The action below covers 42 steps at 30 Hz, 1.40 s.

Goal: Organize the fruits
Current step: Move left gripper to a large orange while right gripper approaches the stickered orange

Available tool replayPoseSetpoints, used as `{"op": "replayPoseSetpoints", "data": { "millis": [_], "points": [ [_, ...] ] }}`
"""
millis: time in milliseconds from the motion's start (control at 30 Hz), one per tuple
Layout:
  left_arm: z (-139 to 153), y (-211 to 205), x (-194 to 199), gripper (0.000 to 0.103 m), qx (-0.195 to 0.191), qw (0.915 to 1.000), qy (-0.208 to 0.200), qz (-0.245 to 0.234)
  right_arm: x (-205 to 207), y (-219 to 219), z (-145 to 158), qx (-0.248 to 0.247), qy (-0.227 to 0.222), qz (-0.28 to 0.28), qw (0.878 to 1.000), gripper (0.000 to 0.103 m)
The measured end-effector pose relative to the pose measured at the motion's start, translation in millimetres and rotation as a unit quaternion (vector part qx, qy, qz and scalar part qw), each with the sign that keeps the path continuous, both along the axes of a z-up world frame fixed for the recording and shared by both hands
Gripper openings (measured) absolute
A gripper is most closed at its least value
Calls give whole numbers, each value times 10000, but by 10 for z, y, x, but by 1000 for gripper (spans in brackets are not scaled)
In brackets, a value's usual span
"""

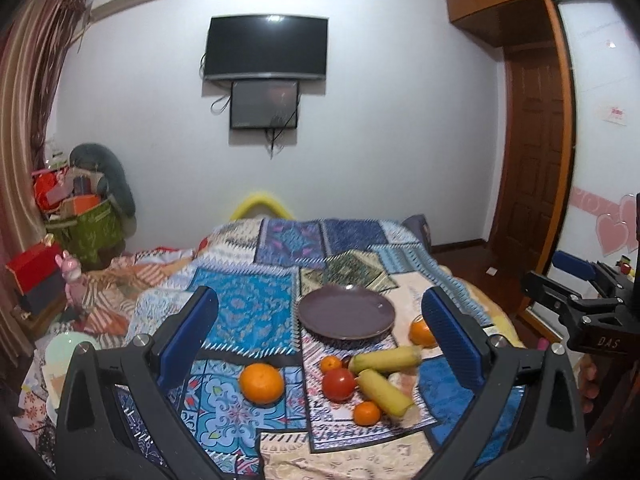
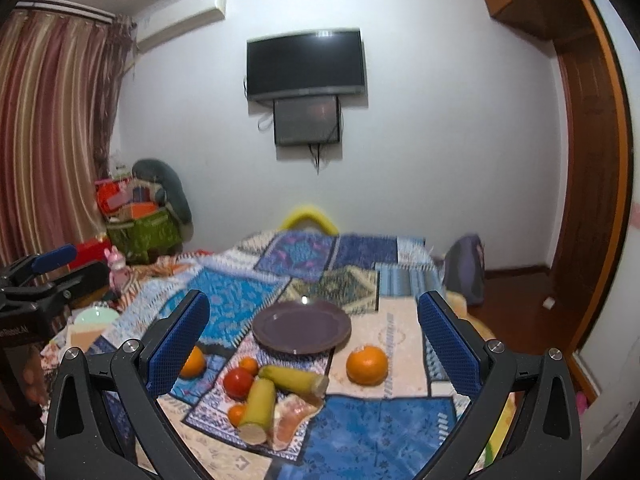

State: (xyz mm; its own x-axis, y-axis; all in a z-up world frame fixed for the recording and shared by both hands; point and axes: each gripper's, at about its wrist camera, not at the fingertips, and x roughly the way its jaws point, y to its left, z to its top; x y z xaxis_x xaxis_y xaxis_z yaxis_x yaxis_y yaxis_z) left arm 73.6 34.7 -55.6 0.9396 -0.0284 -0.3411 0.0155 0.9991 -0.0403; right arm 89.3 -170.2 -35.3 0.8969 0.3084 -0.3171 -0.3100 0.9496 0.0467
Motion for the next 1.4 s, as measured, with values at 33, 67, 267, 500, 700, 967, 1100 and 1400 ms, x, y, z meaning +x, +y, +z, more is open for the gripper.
{"op": "replayPoseSetpoints", "data": {
  "millis": [33,67,267,500,700,967,1100,1400],
  "points": [
    [-44,38,40,103,-24,10000,42,34,65,-15,-67,-1,142,35,9999,103],
    [-94,80,89,103,-55,9999,80,76,122,-20,-112,-10,240,44,9997,103],
    [-369,391,497,103,104,9981,533,274,408,-12,-350,-449,616,-40,9971,102],
    [-621,790,918,103,277,9926,1127,349,693,-75,-477,-636,829,-65,9945,96],
    [-1020,922,1202,103,193,9840,1758,233,1057,-134,-640,-623,1075,-152,9921,96],
    [-1600,893,1505,101,-66,9675,2528,11,1438,-176,-967,-667,1601,-161,9847,83],
    [-1775,800,1606,90,-103,9584,2848,-140,1568,-186,-1137,-778,1765,-152,9811,81],
    [-2036,722,1664,80,-69,9497,3120,-248,1790,-122,-1420,-833,2144,5,9732,81]
  ]
}}
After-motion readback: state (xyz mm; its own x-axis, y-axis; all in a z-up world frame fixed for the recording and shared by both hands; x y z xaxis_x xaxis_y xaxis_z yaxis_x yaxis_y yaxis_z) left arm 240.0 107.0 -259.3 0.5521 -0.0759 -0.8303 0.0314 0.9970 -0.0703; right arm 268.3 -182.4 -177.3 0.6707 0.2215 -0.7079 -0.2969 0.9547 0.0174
